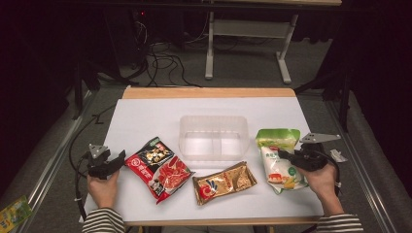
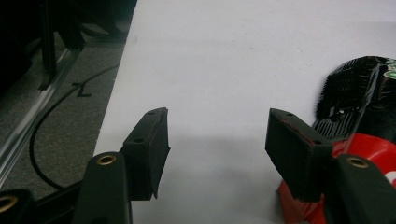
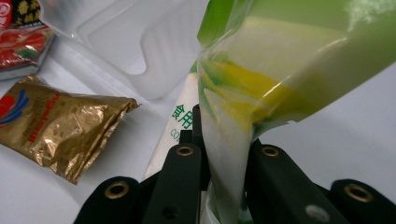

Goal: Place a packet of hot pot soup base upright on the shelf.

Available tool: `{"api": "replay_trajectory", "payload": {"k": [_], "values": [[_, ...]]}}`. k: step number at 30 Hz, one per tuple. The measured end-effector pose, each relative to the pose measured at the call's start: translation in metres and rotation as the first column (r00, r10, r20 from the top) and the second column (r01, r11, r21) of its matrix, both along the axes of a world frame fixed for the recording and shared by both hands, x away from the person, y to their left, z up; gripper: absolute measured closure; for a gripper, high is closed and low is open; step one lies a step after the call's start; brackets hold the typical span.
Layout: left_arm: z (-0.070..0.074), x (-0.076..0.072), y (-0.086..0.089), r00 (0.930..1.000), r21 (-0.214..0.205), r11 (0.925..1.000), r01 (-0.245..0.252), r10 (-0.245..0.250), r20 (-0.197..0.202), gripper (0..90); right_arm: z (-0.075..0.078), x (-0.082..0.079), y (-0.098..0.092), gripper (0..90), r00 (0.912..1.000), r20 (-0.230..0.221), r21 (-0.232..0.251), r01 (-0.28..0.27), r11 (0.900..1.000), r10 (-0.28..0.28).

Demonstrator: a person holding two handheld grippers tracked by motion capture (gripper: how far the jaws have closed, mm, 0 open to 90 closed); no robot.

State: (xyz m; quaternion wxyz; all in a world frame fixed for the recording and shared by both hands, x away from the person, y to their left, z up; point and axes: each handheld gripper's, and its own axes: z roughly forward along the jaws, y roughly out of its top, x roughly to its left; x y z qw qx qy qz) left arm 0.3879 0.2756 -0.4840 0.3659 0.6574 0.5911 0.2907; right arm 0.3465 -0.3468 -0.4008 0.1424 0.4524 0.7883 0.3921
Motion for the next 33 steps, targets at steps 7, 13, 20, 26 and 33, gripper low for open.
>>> {"api": "replay_trajectory", "payload": {"k": [7, 13, 20, 26, 33], "values": [[0.0, 0.0, 0.0, 1.0, -0.002, 1.0, 0.006, -0.006, 0.003, 40.1, 0.01, -0.005, 0.002, 85.9, 0.9986, 0.05, -0.008, 0.019, 0.9998, -0.018], [0.0, 0.0, 0.0, 1.0, -0.002, 1.0, 0.006, -0.006, 0.002, 40.1, 0.015, -0.01, 0.006, 86.0, 0.9961, 0.079, 0.019, 0.037, 0.9992, -0.038], [0.0, -0.001, 0.0, 1.0, -0.003, 1.0, 0.008, -0.008, 0.004, 40.0, 0.025, -0.016, 0.009, 86.1, 0.9923, 0.116, 0.03, 0.04, 0.9988, -0.043], [0.0, -0.001, 0.0, 0.9999, 0.0, 1.0, 0.008, -0.008, 0.008, 40.0, 0.033, -0.021, 0.011, 86.2, 0.9877, 0.151, 0.031, 0.039, 0.9988, -0.043], [0.0, -0.001, -0.001, 0.9999, 0.002, 1.0, 0.006, -0.006, 0.009, 39.9, 0.036, -0.02, 0.015, 86.2, 0.9867, 0.16, 0.039, 0.025, 0.9989, -0.031]]}}
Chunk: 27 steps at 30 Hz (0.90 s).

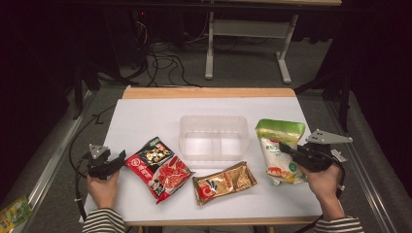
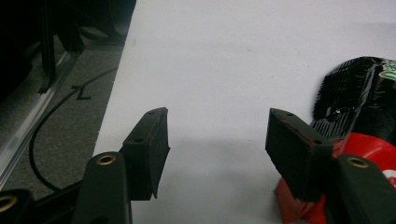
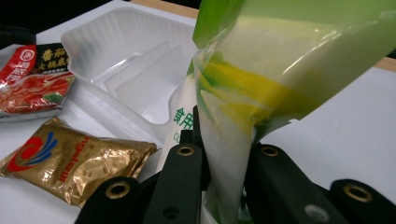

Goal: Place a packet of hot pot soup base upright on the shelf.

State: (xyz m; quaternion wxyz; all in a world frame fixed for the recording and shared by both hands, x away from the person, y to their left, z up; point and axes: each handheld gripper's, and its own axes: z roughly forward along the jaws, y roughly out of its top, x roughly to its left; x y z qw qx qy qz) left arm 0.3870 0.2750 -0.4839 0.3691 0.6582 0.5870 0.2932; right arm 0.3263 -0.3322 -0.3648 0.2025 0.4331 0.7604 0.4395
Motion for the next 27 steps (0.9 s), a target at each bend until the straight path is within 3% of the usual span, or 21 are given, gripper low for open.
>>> {"api": "replay_trajectory", "payload": {"k": [11, 17, 27], "values": [[0.0, 0.0, 0.001, 1.0, -0.001, 1.0, -0.001, 0.001, -0.005, 39.7, 0.007, 0.002, 0.01, 86.4, 0.9996, 0.011, 0.016, -0.026, 0.9995, 0.026], [0.0, 0.0, 0.0, 1.0, 0.002, 1.0, 0.0, 0.0, -0.002, 39.5, 0.013, 0.001, 0.013, 86.4, 0.9998, 0.016, 0.043, -0.01, 0.999, 0.009], [0.0, 0.0, 0.0, 1.0, 0.0, 1.0, 0.002, -0.002, -0.005, 39.1, 0.02, 0.004, 0.024, 86.4, 0.9992, 0.034, 0.033, -0.024, 0.9992, 0.022]]}}
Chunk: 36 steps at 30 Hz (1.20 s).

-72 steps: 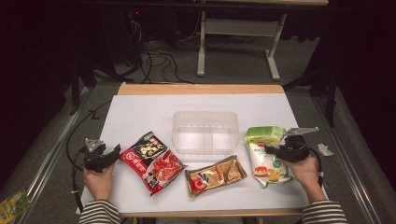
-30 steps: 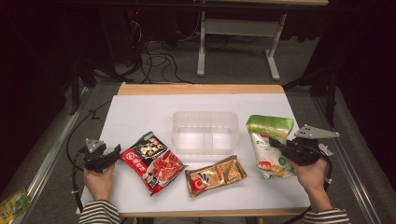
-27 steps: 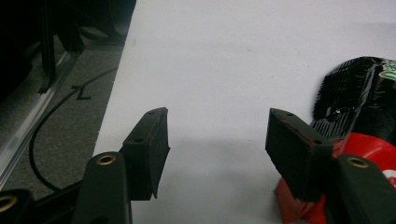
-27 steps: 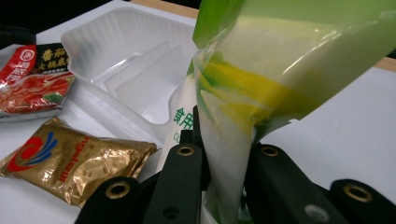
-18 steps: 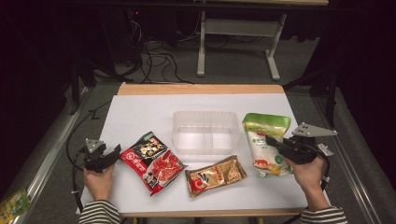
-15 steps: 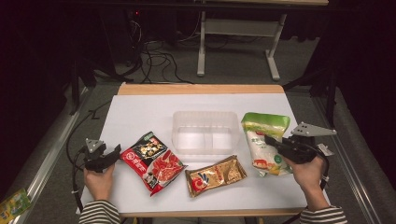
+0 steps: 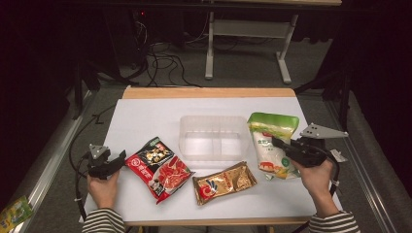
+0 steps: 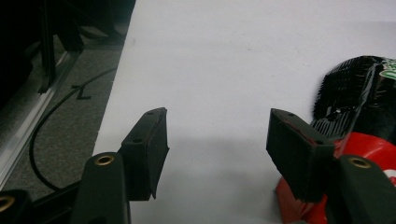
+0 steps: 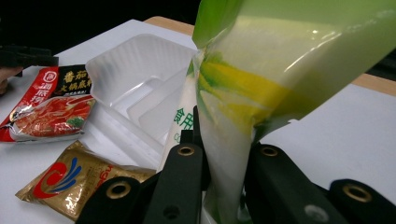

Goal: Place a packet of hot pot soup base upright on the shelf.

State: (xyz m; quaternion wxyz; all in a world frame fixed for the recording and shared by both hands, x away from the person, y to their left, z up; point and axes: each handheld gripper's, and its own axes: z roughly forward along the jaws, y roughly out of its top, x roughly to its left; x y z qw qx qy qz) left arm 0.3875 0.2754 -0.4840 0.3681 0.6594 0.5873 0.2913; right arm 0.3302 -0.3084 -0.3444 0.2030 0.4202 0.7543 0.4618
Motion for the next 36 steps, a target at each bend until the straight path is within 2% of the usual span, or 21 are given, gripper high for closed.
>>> {"api": "replay_trajectory", "payload": {"k": [6, 9, 19, 28, 31, 36], "values": [[0.0, 0.0, 0.0, 1.0, 0.001, 1.0, 0.0, 0.0, 0.0, 39.1, 0.005, 0.003, 0.005, 86.4, 0.9998, 0.012, 0.0, -0.013, 0.9999, 0.013], [0.0, 0.0, 0.001, 1.0, -0.018, 0.9998, -0.002, 0.002, 0.002, 38.7, 0.008, 0.006, 0.009, 86.3, 0.9996, 0.016, -0.003, -0.023, 0.9997, 0.023], [0.0, 0.0, 0.001, 1.0, -0.013, 0.9999, 0.002, -0.002, 0.001, 38.6, 0.022, 0.017, 0.024, 86.3, 0.9981, 0.048, 0.006, -0.038, 0.9993, 0.037], [0.0, 0.0, 0.0, 1.0, -0.007, 1.0, 0.001, -0.001, 0.003, 38.4, 0.025, 0.025, 0.033, 86.3, 0.9971, 0.06, 0.001, -0.046, 0.9989, 0.046], [0.0, 0.0, 0.001, 1.0, -0.006, 1.0, 0.0, 0.0, 0.0, 38.4, 0.027, 0.027, 0.035, 86.3, 0.9972, 0.062, 0.019, -0.044, 0.9988, 0.043], [0.0, 0.0, 0.0, 1.0, -0.006, 1.0, -0.001, 0.001, 0.002, 38.3, 0.032, 0.03, 0.04, 86.3, 0.9963, 0.075, 0.016, -0.043, 0.999, 0.041]]}}
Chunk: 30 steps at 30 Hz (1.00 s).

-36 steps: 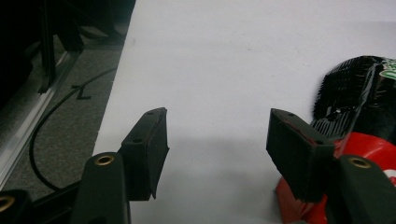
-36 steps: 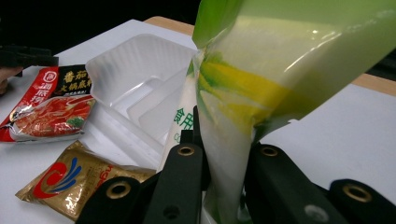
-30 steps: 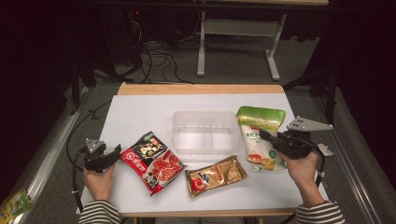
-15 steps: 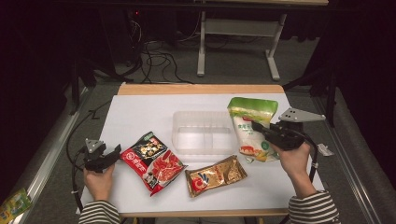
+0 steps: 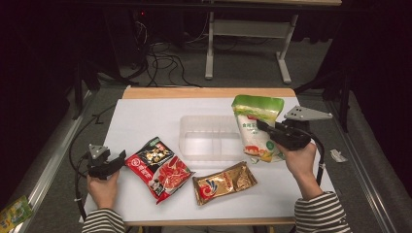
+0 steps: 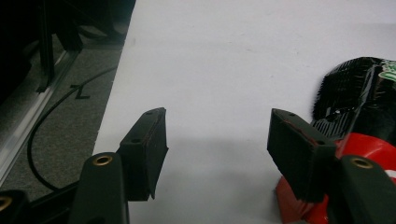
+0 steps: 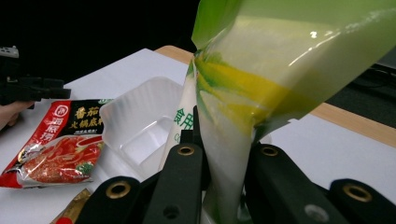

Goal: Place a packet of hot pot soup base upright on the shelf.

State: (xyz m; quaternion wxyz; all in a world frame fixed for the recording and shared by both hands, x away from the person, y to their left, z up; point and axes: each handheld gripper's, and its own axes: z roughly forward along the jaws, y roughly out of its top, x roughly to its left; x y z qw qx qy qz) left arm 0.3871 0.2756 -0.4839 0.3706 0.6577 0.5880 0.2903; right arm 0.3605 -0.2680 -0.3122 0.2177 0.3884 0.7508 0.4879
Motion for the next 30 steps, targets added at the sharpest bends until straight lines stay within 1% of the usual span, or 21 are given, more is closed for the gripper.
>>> {"api": "replay_trajectory", "payload": {"k": [3, 4, 7, 9, 12, 13, 15, 17, 18, 21, 22, 23, 26, 27, 29, 30], "values": [[0.0, 0.0, 0.0, 1.0, -0.003, 1.0, 0.0, 0.0, -0.001, 38.2, 0.001, 0.004, 0.003, 86.3, 1.0, 0.0, 0.0, -0.007, 1.0, 0.007], [0.0, 0.0, 0.001, 1.0, -0.003, 1.0, 0.001, -0.001, -0.001, 38.2, 0.002, 0.007, 0.006, 86.3, 1.0, 0.001, -0.01, -0.006, 0.9999, 0.006], [0.0, 0.0, 0.0, 1.0, -0.001, 1.0, 0.004, -0.004, -0.001, 38.2, 0.002, 0.009, 0.008, 86.3, 1.0, 0.003, -0.01, -0.007, 0.9999, 0.008], [0.0, 0.0, 0.0, 1.0, -0.003, 1.0, 0.006, -0.006, 0.002, 38.3, 0.003, 0.014, 0.011, 86.2, 1.0, 0.0, -0.007, -0.009, 0.9999, 0.009], [0.0, 0.0, 0.0, 1.0, -0.002, 1.0, 0.008, -0.008, -0.002, 38.3, 0.005, 0.018, 0.012, 86.2, 1.0, 0.002, -0.017, -0.007, 0.9998, 0.007], [0.0, 0.0, 0.0, 1.0, -0.006, 1.0, 0.005, -0.005, 0.002, 38.3, 0.006, 0.021, 0.015, 86.2, 1.0, -0.003, -0.015, 0.002, 0.9999, -0.002], [0.0, 0.0, 0.0, 1.0, -0.002, 1.0, 0.005, -0.005, 0.004, 38.3, 0.007, 0.023, 0.015, 86.2, 1.0, 0.001, -0.011, -0.002, 0.9999, 0.002], [0.0, 0.0, 0.0, 1.0, 0.001, 1.0, 0.007, -0.007, 0.0, 38.3, 0.007, 0.028, 0.018, 86.2, 1.0, -0.003, -0.001, 0.0, 1.0, 0.0], [0.0, 0.0, 0.0, 1.0, 0.0, 1.0, 0.009, -0.009, -0.002, 38.3, 0.007, 0.028, 0.018, 86.2, 1.0, -0.003, -0.001, 0.0, 1.0, 0.0], [0.0, 0.0, 0.0, 1.0, -0.004, 1.0, 0.006, -0.006, 0.002, 38.3, 0.006, 0.032, 0.022, 86.2, 1.0, -0.001, -0.002, 0.003, 1.0, -0.003], [0.0, 0.0, 0.0, 1.0, -0.002, 1.0, 0.006, -0.006, 0.002, 38.3, 0.005, 0.034, 0.023, 86.2, 1.0, -0.005, 0.003, 0.007, 1.0, -0.007], [0.0, 0.0, 0.0, 1.0, -0.001, 1.0, 0.006, -0.006, 0.002, 38.6, 0.003, 0.037, 0.024, 86.2, 0.9999, -0.012, 0.018, 0.012, 0.9998, -0.012], [0.0, 0.0, 0.0, 0.9999, 0.004, 0.9999, 0.01, -0.01, -0.003, 38.9, 0.001, 0.04, 0.025, 86.2, 0.9997, -0.016, 0.027, 0.019, 0.9995, -0.019], [0.0, 0.001, 0.0, 0.9999, 0.002, 0.9999, 0.012, -0.012, -0.004, 38.9, 0.0, 0.041, 0.026, 86.2, 0.9996, -0.016, 0.027, 0.022, 0.9994, -0.021], [0.0, 0.0, 0.0, 0.9999, -0.001, 0.9999, 0.011, -0.011, -0.002, 38.9, -0.003, 0.043, 0.027, 86.1, 0.9993, -0.02, 0.012, 0.031, 0.9995, -0.031], [0.0, 0.0, 0.0, 0.9999, -0.002, 0.9999, 0.01, -0.01, 0.0, 38.9, -0.004, 0.044, 0.028, 86.1, 0.9992, -0.023, 0.014, 0.034, 0.9993, -0.034]]}}
